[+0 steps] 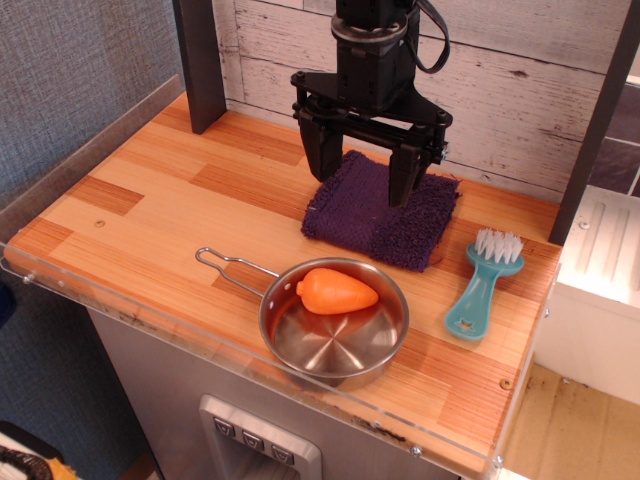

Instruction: Move purple cloth to upper left corner of table.

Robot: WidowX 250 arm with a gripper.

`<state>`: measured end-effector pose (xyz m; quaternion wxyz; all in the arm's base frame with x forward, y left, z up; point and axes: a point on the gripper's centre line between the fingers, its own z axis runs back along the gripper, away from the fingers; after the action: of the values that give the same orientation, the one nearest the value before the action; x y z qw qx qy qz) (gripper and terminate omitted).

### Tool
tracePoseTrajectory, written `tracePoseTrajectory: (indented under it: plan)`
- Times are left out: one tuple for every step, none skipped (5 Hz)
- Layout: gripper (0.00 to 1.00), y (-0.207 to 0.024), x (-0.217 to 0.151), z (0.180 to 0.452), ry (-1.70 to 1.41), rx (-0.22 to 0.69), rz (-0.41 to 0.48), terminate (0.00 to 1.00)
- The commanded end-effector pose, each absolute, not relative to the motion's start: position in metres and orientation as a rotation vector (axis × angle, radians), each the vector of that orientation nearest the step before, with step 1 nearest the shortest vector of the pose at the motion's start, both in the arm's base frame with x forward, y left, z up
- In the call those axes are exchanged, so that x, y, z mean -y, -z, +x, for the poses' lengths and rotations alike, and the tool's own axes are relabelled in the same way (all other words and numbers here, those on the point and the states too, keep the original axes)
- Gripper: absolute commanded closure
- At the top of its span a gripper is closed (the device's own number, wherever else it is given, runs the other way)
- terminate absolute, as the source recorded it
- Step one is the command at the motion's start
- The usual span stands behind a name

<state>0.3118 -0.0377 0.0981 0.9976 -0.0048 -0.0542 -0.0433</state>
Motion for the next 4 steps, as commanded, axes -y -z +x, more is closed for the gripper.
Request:
tracePoseTrajectory:
  plan:
    - [0.0,-0.098,0.038,0.312,0.087,0.109,-0.01,0.0]
    - [0.0,-0.093,0.027,0.32,0.051,0.101,-0.028,0.0]
    - [0.0,-0.086,0.02,0.328,0.043,0.103,-0.015,0.0]
    - [0.0,-0.075,0.014,0.335,0.037,0.106,0.001,0.0]
